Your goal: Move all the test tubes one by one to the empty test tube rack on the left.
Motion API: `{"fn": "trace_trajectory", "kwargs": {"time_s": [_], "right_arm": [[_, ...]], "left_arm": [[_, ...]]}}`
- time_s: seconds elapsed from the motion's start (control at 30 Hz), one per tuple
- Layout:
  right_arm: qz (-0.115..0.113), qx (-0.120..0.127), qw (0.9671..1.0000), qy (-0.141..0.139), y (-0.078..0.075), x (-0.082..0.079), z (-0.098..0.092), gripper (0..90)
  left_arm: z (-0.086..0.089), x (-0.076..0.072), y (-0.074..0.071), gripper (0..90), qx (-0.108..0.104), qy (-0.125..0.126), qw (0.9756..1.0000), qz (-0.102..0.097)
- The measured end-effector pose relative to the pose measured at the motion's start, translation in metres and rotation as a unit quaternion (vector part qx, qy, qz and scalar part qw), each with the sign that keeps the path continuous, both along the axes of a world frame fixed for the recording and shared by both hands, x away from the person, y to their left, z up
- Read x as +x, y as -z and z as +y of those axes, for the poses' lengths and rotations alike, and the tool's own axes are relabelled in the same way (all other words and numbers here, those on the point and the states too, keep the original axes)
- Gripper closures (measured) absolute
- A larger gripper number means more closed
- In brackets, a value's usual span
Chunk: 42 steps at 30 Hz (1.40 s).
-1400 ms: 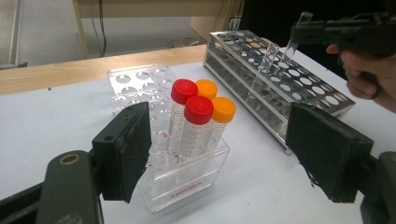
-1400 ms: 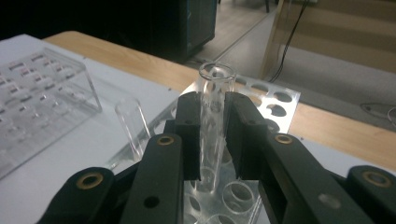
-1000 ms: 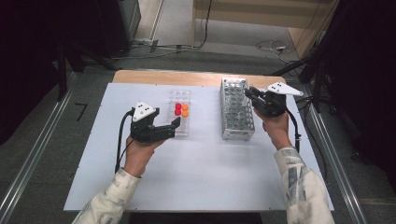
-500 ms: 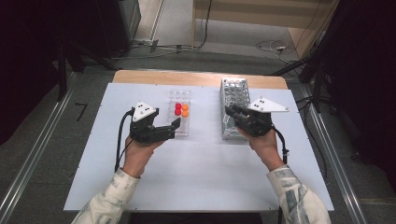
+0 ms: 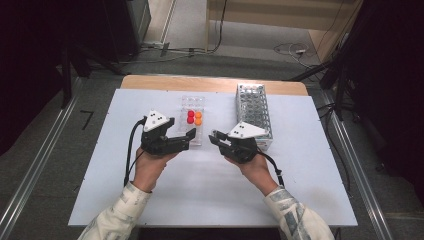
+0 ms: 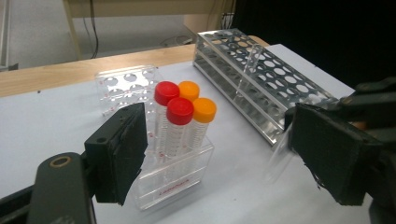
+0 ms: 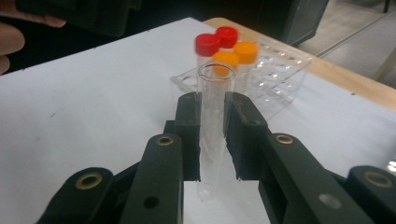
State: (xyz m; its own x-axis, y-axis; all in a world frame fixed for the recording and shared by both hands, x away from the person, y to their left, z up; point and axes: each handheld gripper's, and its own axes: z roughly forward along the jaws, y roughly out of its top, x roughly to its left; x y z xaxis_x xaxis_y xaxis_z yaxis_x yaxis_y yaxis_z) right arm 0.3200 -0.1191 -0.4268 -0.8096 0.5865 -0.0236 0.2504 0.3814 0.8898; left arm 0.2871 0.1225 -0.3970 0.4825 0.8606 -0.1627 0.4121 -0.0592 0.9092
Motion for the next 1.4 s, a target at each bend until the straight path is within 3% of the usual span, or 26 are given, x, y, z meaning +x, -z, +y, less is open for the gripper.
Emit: {"fn": "trace_trajectory", "kwargs": {"time_s": [0.17,0.3,0.4,0.5,0.77,1.4], "right_arm": [[0.003,0.003,1.0000,-0.007,0.009,-0.007,0.016,73.0],[-0.003,0.004,0.9999,-0.012,0.010,-0.012,0.024,73.0],[-0.007,0.006,0.9998,-0.016,0.009,-0.015,0.026,73.0],[-0.010,0.006,0.9998,-0.017,0.009,-0.017,0.028,73.0],[-0.012,0.013,0.9998,-0.013,0.008,-0.018,0.029,73.0],[-0.012,0.011,0.9997,-0.017,0.010,-0.019,0.031,70.8]], "left_arm": [[-0.012,-0.005,0.002,25.8,0.017,0.021,0.9996,-0.006],[-0.021,-0.009,0.003,38.7,0.030,0.039,0.9985,-0.021],[-0.023,-0.012,0.004,50.0,0.025,0.048,0.9982,-0.027],[-0.025,-0.011,0.007,58.0,0.021,0.059,0.9979,-0.019],[-0.025,-0.008,0.011,69.1,0.014,0.073,0.9972,-0.006],[-0.025,-0.007,0.012,76.6,0.020,0.080,0.9966,0.001]]}}
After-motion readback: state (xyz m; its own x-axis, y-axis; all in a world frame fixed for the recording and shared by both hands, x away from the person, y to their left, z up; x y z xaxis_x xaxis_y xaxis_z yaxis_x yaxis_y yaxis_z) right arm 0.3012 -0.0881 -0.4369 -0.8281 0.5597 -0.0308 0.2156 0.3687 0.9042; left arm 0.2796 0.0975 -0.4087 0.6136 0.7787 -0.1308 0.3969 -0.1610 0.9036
